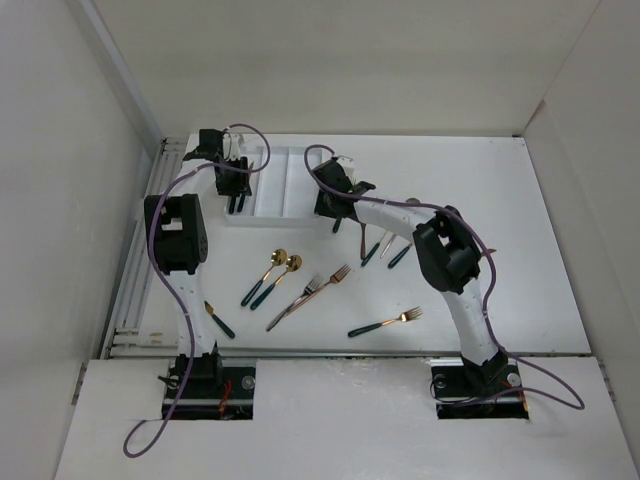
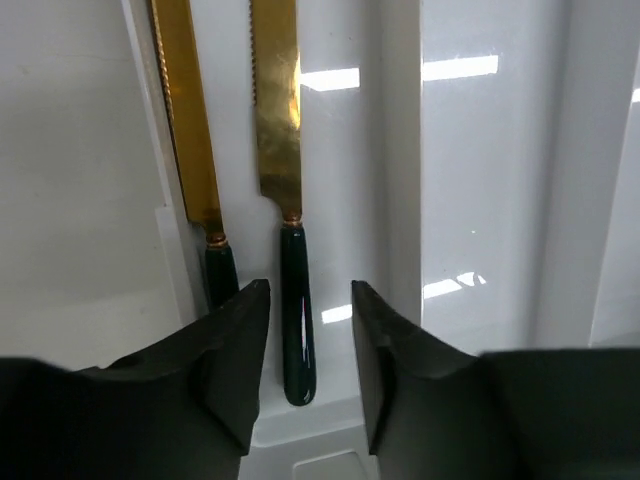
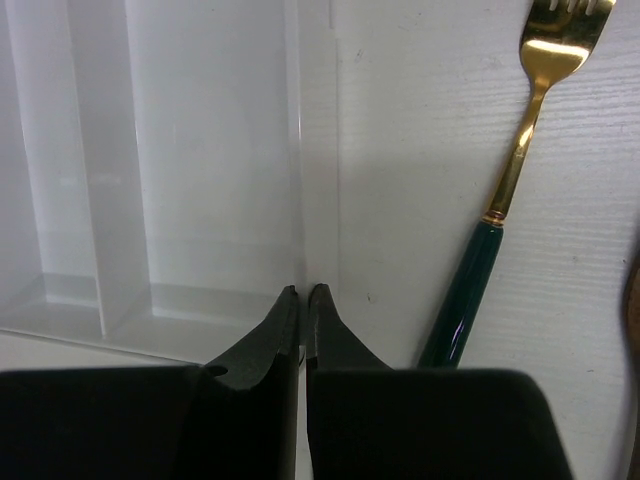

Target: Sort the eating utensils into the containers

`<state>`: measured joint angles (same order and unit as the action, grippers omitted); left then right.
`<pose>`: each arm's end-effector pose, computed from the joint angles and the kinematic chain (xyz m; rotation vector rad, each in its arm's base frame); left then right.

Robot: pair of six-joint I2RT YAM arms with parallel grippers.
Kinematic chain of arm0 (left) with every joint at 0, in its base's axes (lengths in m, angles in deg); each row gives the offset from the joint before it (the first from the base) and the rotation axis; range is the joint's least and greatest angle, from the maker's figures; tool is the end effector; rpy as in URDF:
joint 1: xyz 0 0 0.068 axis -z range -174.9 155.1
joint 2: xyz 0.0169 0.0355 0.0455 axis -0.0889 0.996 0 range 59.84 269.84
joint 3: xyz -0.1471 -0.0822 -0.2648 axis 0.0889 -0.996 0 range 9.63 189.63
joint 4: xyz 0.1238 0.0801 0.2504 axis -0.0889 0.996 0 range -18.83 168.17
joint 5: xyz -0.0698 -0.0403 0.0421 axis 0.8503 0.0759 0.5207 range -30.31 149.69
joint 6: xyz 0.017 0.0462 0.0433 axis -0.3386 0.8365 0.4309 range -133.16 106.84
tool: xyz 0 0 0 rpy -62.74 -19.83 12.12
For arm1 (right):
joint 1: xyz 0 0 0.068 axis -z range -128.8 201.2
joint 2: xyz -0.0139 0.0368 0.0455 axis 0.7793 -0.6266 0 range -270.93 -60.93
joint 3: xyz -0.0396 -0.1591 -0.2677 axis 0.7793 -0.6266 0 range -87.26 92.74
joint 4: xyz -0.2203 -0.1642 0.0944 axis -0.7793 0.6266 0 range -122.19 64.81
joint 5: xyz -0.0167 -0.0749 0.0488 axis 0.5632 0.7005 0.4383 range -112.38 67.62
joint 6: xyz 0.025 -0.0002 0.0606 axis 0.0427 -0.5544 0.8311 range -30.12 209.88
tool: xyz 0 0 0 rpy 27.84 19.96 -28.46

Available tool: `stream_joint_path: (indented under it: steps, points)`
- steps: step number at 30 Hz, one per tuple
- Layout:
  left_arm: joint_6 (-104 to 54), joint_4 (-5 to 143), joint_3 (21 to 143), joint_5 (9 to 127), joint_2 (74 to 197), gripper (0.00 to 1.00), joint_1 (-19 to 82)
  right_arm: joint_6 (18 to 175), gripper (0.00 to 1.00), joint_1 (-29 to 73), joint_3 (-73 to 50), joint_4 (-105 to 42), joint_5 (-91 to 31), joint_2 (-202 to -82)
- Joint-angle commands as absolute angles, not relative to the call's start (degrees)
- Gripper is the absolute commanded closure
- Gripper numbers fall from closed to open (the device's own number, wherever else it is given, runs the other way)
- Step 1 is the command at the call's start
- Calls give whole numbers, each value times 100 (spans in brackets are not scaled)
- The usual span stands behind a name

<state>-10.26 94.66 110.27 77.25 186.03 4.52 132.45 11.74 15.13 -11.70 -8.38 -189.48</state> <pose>0.5564 -0.0100 0.2028 0.1869 2.3948 -0.3431 0.4480 0.3526 0.1951 0.1812 2.3842 0.4017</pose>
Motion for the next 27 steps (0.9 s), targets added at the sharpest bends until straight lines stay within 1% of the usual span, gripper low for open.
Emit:
stream_joint_path:
  steps: [1, 2, 3, 5, 7, 8, 10, 11, 13, 14, 15, 16, 17, 18, 19, 20, 21, 23, 24, 27]
  points:
    - [-964, 9632, 11168, 7840, 18281, 61, 397, 13234, 100, 936, 1654, -1048, -1332, -19136]
    - [-964, 9465, 11045, 7841, 18167, 59, 396, 13234, 99, 936, 1706, -1048, -1332, -19136]
    - [-964, 9377, 10974, 7902, 18026, 49, 396, 13181, 97, 936, 1707, -1048, -1332, -19136]
    - [-964, 9297, 10860, 7850, 17596, 47, 396, 13181, 81, 936, 1707, -1109, -1332, -19075]
    - [-964, 9358, 10859, 7789, 17323, 47, 396, 13119, 64, 936, 1707, -1171, -1385, -19022]
    - [-912, 9463, 10799, 7710, 17052, 49, 396, 13119, 54, 936, 1707, -1232, -1385, -18961]
    - [-675, 9805, 10641, 7587, 16744, 50, 396, 13050, 44, 936, 1707, -1294, -1385, -18830]
    - [-570, 9928, 10509, 7342, 16359, 50, 344, 12979, 38, 936, 1655, -1294, -1307, -18776]
    - [-211, 10270, 9843, 7060, 15874, 50, 343, 12979, 31, 936, 1497, -1434, -1227, -18618]
    - [148, 10368, 9553, 6928, 15332, 50, 343, 12857, 27, 936, 1418, -1626, -1157, -18426]
    - [361, 10473, 8932, 6666, 15057, 50, 343, 12760, 21, 867, 1356, -1715, -1157, -18328]
    - [606, 10648, 8630, 6541, 14793, 50, 343, 12637, 14, 814, 1303, -1786, -1061, -18232]
    - [800, 10650, 8340, 6366, 14530, 50, 343, 12297, 13, 761, 1303, -1786, -956, -18057]
    - [898, 10581, 8067, 5955, 14005, 50, 265, 12067, 8, 604, 1250, -1786, -720, -17959]
    - [786, 10502, 7682, 5856, 13765, 54, 142, 11838, 6, 507, 1180, -1786, -604, -17871]
    - [393, 10275, 7565, 5855, 13353, 61, -146, 11384, 6, 297, 1119, -1839, -533, -17696]
    - [389, 10142, 7494, 5855, 13349, 64, -149, 11179, 6, 295, 1057, -1891, -533, -17616]
    - [-233, 9861, 7371, 6065, 12876, 69, -499, 10871, 6, 6, 847, -1892, -707, -17554]
    - [-374, 9859, 7309, 6066, 12744, 69, -579, 10608, 6, -82, 785, -1961, -882, -17476]
    - [-762, 9798, 7186, 5917, 12129, 69, -834, 10351, 12, -451, 783, -2015, -1779, -17544]
